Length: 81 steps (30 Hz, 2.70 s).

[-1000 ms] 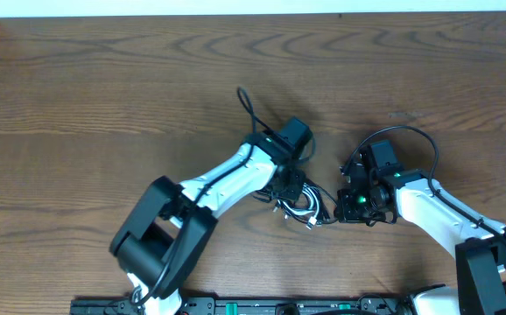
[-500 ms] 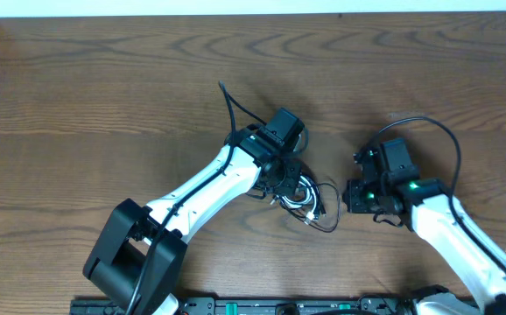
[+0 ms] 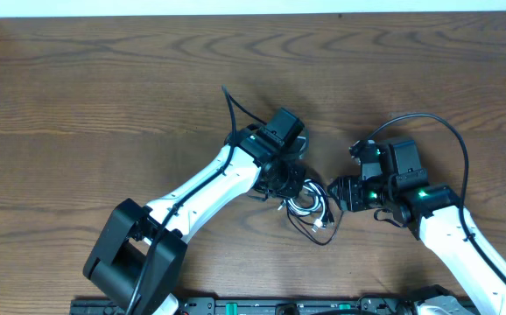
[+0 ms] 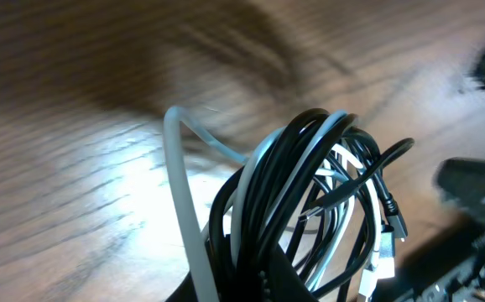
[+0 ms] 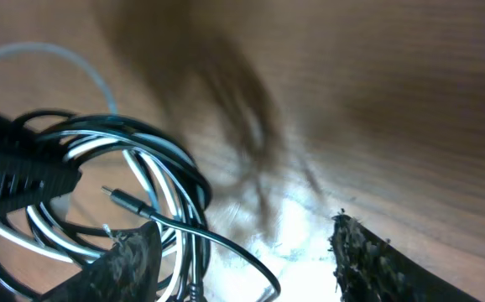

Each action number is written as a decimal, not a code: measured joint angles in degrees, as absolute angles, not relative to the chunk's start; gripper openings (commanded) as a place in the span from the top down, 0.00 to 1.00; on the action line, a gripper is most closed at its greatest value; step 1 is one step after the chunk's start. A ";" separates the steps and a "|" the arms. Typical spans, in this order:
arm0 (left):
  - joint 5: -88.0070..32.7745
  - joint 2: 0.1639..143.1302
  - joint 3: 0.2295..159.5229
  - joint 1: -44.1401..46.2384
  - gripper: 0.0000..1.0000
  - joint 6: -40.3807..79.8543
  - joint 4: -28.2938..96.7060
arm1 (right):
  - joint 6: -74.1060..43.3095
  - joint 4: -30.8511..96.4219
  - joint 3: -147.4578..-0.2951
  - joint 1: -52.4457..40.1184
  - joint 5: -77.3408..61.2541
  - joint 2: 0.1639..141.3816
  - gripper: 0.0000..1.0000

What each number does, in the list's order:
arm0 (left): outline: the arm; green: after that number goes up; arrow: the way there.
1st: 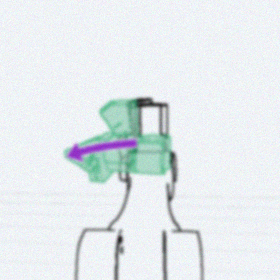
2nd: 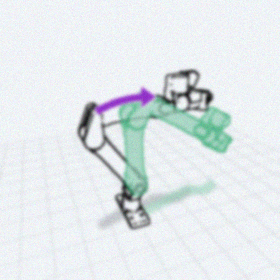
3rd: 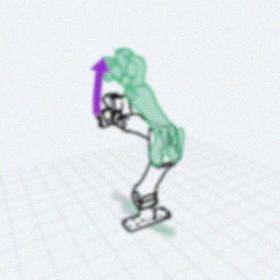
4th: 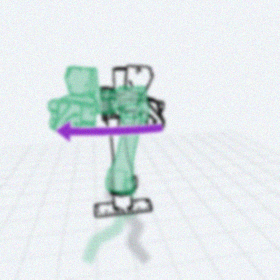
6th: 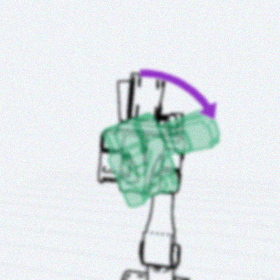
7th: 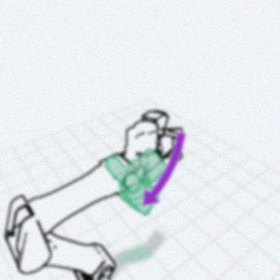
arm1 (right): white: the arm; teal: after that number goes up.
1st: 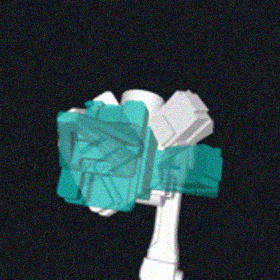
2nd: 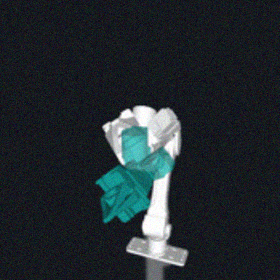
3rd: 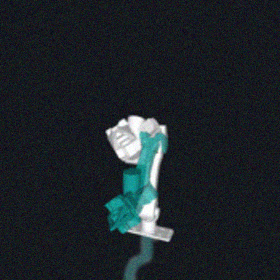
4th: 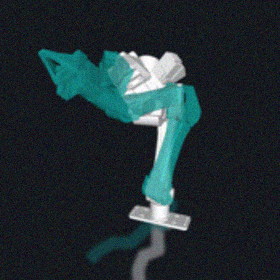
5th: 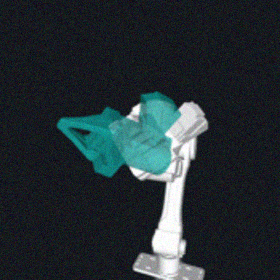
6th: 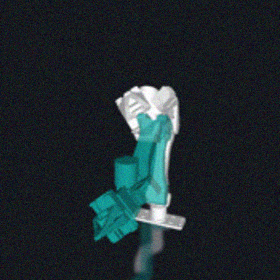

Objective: Untangle cables

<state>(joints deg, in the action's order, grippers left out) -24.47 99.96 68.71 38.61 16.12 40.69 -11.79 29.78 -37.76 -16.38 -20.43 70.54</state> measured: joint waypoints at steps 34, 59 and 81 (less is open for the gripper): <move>-26.92 93.95 68.71 38.61 0.92 10.46 37.26 | -16.78 39.99 -37.65 -16.43 -9.98 70.54 0.30; -38.96 93.95 68.71 38.30 0.92 8.47 38.35 | -4.93 30.02 -37.63 -16.43 -31.75 70.57 0.85; -34.22 93.95 68.71 38.50 0.92 8.51 38.37 | -4.95 35.33 -37.63 -16.43 -27.18 70.57 0.69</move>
<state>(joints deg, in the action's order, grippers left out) -34.22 93.95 68.71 38.50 8.51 38.37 -4.95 35.33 -37.63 -16.43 -27.18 70.57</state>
